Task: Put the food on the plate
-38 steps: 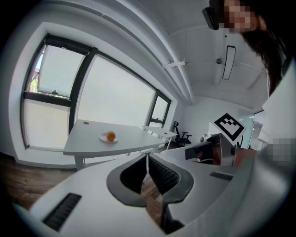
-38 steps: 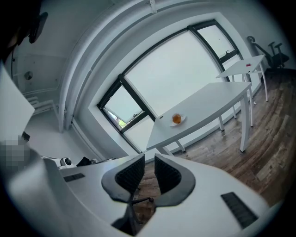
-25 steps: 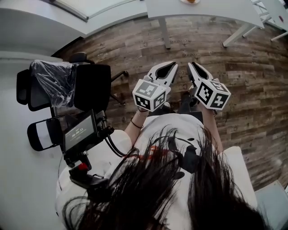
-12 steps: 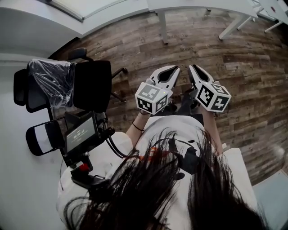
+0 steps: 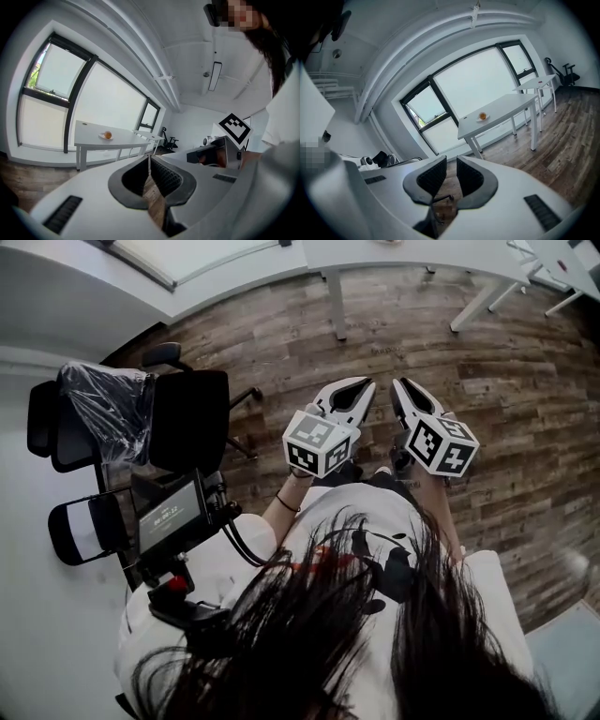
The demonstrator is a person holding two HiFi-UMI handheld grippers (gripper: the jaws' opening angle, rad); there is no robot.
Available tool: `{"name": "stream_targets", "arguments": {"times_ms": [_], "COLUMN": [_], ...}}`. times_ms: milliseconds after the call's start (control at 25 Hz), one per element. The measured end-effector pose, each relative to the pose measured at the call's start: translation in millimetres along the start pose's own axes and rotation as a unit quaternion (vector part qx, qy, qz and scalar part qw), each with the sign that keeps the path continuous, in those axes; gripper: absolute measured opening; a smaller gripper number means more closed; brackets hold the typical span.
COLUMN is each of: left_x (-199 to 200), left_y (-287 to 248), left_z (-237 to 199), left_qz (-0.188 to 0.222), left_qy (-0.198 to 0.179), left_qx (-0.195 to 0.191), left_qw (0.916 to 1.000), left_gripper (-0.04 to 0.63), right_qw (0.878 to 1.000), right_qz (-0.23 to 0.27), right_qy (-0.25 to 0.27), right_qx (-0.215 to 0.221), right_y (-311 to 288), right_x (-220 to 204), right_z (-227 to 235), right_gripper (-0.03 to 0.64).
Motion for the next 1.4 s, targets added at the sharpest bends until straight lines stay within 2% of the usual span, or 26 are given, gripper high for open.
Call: {"name": "stream_targets", "arguments": {"times_ms": [560,1400], "left_x": [11,10], "left_y": [-8,-7], "left_z": [15,21], "left_qz": [0.009,0.006], "left_qy": [-0.009,-0.016], "left_qx": [-0.021,-0.017], "left_qw": [0.9997,0.9997], "left_gripper": [0.006,0.006], "right_qw": [1.0,1.0], "right_qz": [0.004,-0.001], "right_qy": [0.016,0.011], "right_qx": [-0.008,-0.002], "right_y": [11,13], "right_x": [10,6], "right_z": [-2,2], "right_gripper": [0.075,0.075]}}
Point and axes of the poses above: the fingertips, and each gripper's own axes: y backward along the fingers, z to its right, x out of its top, the point moved 7 cm from there along y, backward along the fingers, and after that the axes turned 12 degrees about x, right-handed, at the moved point
